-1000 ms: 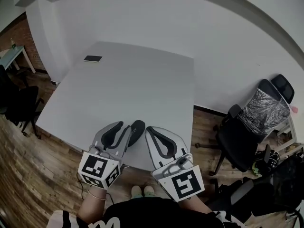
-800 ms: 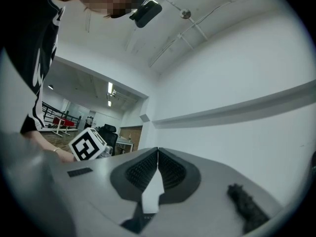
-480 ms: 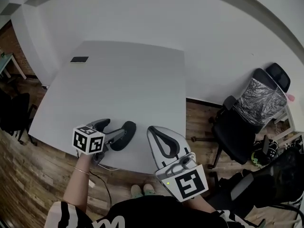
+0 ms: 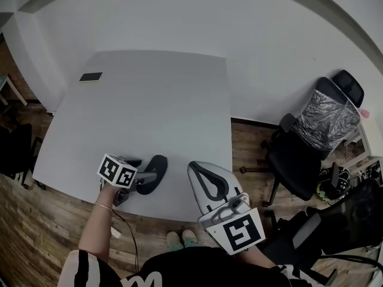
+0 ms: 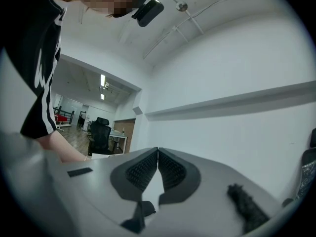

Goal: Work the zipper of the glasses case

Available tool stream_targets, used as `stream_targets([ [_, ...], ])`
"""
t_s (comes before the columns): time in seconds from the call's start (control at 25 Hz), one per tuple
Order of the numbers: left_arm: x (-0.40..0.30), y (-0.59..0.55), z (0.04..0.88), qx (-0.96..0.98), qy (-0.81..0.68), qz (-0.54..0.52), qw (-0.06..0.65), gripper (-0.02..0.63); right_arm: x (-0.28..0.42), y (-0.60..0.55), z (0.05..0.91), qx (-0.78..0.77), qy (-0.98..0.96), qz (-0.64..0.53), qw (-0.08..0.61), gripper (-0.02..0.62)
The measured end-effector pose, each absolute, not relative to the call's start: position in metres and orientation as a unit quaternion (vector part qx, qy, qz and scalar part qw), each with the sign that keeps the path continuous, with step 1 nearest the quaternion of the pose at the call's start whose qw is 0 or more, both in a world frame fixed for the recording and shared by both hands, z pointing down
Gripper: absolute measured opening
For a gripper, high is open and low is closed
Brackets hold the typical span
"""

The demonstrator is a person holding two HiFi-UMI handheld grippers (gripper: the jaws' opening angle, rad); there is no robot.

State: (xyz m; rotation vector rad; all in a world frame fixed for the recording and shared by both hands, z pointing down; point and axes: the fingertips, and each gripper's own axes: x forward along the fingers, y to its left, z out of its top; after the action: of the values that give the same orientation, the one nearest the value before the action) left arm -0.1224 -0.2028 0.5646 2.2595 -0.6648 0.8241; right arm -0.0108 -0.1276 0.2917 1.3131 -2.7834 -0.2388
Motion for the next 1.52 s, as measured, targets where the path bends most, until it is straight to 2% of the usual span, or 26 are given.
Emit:
stream_targets([
  [0.28,-0.109,-0.198,0.581,0.856,-0.221,0.339,0.322,0.380,-0.007,-0.130,0.298,0.427,-0.901,-0.071,0.032,0.007],
  [0.48,-0.093,-0.191,0.586,0.853,-0.203,0.379,0.298,0.403,-0.001,-0.133,0.297,0.432,-0.899,-0.068,0.027,0.008],
  [0.76,-0.071,-0.182,0.598,0.850,-0.193,0.408,0.270,0.403,0.008,-0.135,0.297,0.439,-0.896,-0.065,0.021,0.008],
  [1.16,-0.062,-0.178,0.607,0.848,-0.192,0.404,0.285,0.402,0.020,-0.136,0.297,0.448,-0.892,-0.059,0.016,0.008],
  [1.24,-0.065,-0.181,0.609,0.847,-0.202,0.406,0.276,0.390,0.021,-0.136,0.298,0.449,-0.892,-0.058,0.015,0.008],
  [1.28,-0.067,-0.184,0.611,0.847,-0.209,0.410,0.267,0.360,0.021,-0.136,0.298,0.449,-0.892,-0.058,0.015,0.008],
  [1.32,-0.070,-0.186,0.612,0.847,-0.215,0.411,0.260,0.294,0.021,-0.136,0.297,0.449,-0.891,-0.058,0.014,0.008],
  [1.52,-0.075,-0.189,0.608,0.849,-0.231,0.376,0.292,0.287,0.022,-0.134,0.297,0.450,-0.891,-0.059,0.013,0.008],
])
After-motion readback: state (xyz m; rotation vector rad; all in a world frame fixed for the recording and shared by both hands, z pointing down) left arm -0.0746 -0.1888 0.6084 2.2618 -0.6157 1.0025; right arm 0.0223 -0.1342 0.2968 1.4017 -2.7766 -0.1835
